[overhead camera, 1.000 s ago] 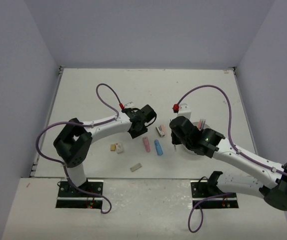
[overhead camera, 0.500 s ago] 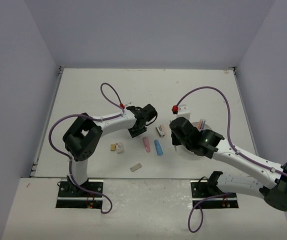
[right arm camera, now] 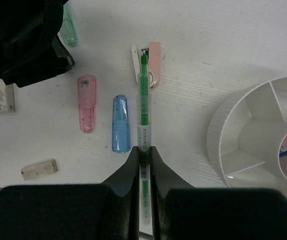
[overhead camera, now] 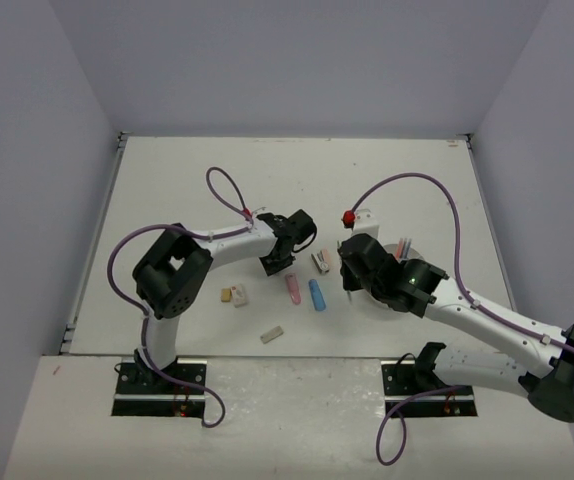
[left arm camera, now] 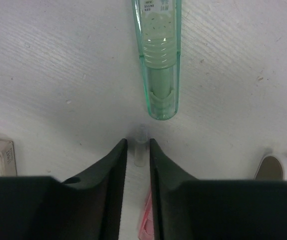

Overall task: Sort the stationery into containers
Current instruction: Close the pen cap on the pen.

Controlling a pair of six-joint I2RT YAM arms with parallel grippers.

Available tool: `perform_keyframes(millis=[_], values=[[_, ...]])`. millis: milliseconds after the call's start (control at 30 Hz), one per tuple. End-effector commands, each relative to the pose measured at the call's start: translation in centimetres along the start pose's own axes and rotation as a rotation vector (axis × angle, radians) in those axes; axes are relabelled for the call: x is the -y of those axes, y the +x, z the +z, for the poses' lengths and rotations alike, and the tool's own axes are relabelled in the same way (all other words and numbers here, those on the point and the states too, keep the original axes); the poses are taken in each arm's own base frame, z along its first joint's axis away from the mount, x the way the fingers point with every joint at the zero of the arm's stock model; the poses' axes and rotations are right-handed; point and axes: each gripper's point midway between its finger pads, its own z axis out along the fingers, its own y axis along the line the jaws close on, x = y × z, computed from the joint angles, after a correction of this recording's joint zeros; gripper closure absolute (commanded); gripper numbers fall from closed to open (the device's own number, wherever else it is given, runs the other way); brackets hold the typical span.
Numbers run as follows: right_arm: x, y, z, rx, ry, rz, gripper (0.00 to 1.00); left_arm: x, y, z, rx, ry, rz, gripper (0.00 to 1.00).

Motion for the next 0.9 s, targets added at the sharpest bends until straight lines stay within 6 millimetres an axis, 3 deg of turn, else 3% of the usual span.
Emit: perform_keyframes(millis=[0, 133, 233, 333, 367, 400, 467, 500, 567, 600, 633, 733, 833, 867], values=[[-0.5, -0.7, 0.1, 0.022, -0.019, 0.005, 1.0, 0.6, -1.0, 0.2, 0.029, 0.014, -0.024, 0.85], [-0.8, -0.6, 0.1, 0.022, -0.039, 0.006, 1.0, 0.4, -1.0, 0.2, 0.024, 0.022, -0.027, 1.0], [-1.6, -0.2, 0.1, 0.018, -0.094, -0.001, 1.0, 0.1, -1.2, -0.1, 0.032, 0.035, 0.001, 1.0], [-3.5, 0.0, -0.1, 0.04, -0.225, -0.005, 1.0, 0.1, -2.4, -2.1, 0.079, 0.095, 0.019, 1.0], [-5.2, 0.4, -0.6, 0.05, -0.343, -0.008, 1.0, 0.6, -3.5, -4.1, 0.131, 0.173, 0.03, 1.0], [-6.2, 0.3, -0.9, 0.091, -0.416, 0.007, 1.0, 0.2, -3.7, -4.6, 0.157, 0.199, 0.072, 1.0], [-7.8, 0.5, -1.6, 0.113, -0.535, 0.031, 1.0, 1.4, -5.4, -8.4, 0.251, 0.363, 0.101, 1.0], [-8.2, 0.7, -1.7, 0.115, -0.566, 0.039, 1.0, 2.2, -6.8, -11.4, 0.311, 0.469, 0.087, 1.0], [-9.1, 0.9, -1.9, 0.158, -0.65, 0.083, 1.0, 1.2, -9.1, -17.4, 0.451, 0.68, 0.044, 1.0], [-9.3, 0.9, -2.1, 0.166, -0.664, 0.089, 1.0, 0.7, -8.7, -17.2, 0.469, 0.701, 0.094, 1.0], [-10.1, 0.6, -2.8, 0.199, -0.732, 0.111, 1.0, 1.0, -10.3, -23.5, 0.578, 0.96, 0.08, 1.0], [-11.7, -0.9, -5.6, 0.289, -0.906, 0.148, 1.0, -1.1, -9.2, -31.2, 0.686, 1.372, 0.117, 1.0], [-12.8, -2.0, -8.8, 0.349, -1.05, 0.155, 1.0, -3.1, -7.4, -35.0, 0.707, 1.588, 0.167, 1.0], [-13.0, -2.1, -9.3, 0.356, -1.076, 0.152, 1.0, -3.1, -7.3, -34.8, 0.704, 1.587, 0.171, 1.0]])
